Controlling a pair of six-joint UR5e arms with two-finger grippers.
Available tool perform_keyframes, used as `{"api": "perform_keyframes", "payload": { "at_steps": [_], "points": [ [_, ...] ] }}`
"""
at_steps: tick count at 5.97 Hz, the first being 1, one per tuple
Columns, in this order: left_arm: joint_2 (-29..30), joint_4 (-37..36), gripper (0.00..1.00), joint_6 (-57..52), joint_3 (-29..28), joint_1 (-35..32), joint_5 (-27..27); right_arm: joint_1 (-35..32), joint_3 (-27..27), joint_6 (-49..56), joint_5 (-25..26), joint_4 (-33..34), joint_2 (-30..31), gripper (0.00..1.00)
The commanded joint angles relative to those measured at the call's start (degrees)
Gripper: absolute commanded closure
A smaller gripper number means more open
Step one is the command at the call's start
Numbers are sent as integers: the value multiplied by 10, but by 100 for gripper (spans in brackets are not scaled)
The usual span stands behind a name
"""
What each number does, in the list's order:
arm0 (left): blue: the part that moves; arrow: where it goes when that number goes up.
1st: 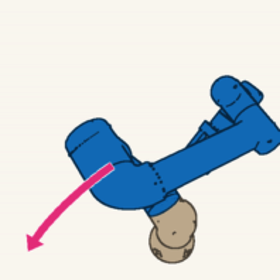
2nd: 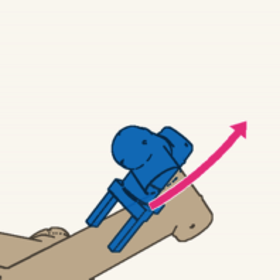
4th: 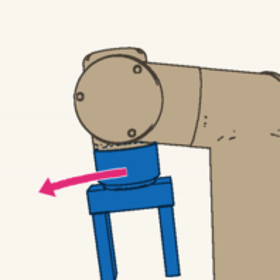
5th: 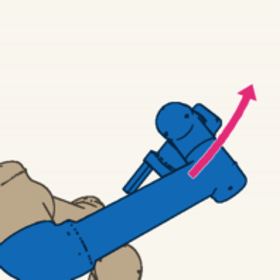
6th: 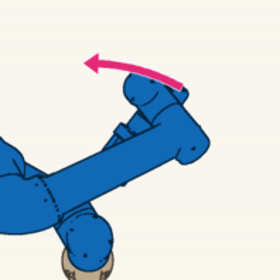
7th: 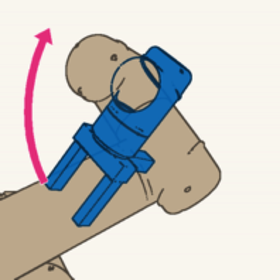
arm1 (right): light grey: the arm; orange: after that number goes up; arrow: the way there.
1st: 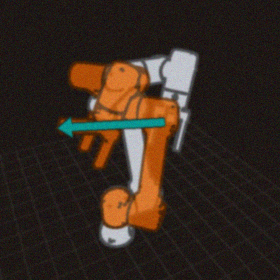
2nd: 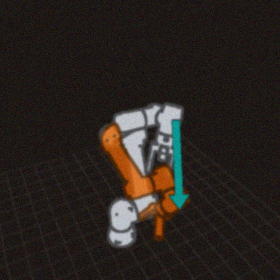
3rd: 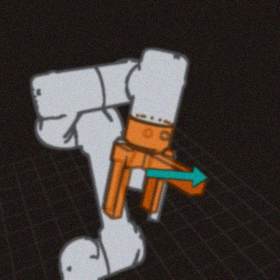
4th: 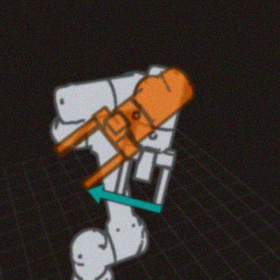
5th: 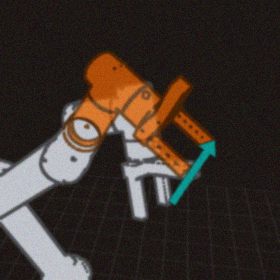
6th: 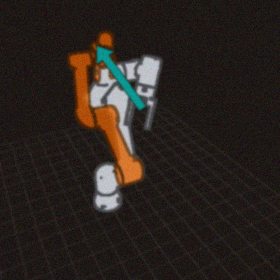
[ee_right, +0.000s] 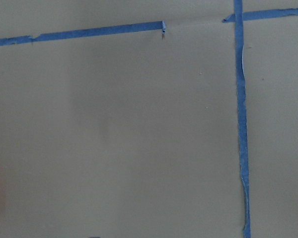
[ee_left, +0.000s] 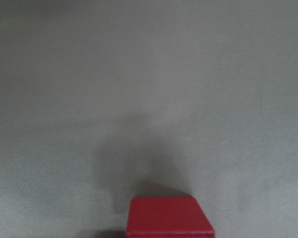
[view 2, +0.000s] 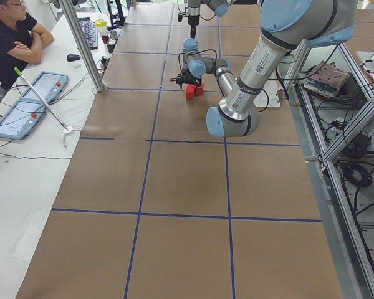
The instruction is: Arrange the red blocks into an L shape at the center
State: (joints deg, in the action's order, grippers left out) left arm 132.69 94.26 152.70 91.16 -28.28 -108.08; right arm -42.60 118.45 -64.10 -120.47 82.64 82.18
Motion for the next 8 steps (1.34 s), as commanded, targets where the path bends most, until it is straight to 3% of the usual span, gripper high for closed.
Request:
{"api": "perform_keyframes", "payload": {
  "at_steps": [1,3,4,5,7,8],
  "points": [
    [-75,-6,0,-147,97,-26,-13,-27,1,7,-27,1,7,0],
    [-134,0,0,-317,115,-97,-87,-117,-9,101,-83,6,39,0],
    [-180,2,0,-450,126,-134,-92,-178,-35,175,-133,7,55,0],
    [-237,3,0,-585,146,-186,-149,-229,-61,234,-167,8,68,0],
    [-360,4,0,-864,187,-292,-190,-294,-100,297,-171,4,92,0],
    [-405,0,0,-1082,174,-376,-238,-332,-124,345,-171,7,93,0]
  ]
}}
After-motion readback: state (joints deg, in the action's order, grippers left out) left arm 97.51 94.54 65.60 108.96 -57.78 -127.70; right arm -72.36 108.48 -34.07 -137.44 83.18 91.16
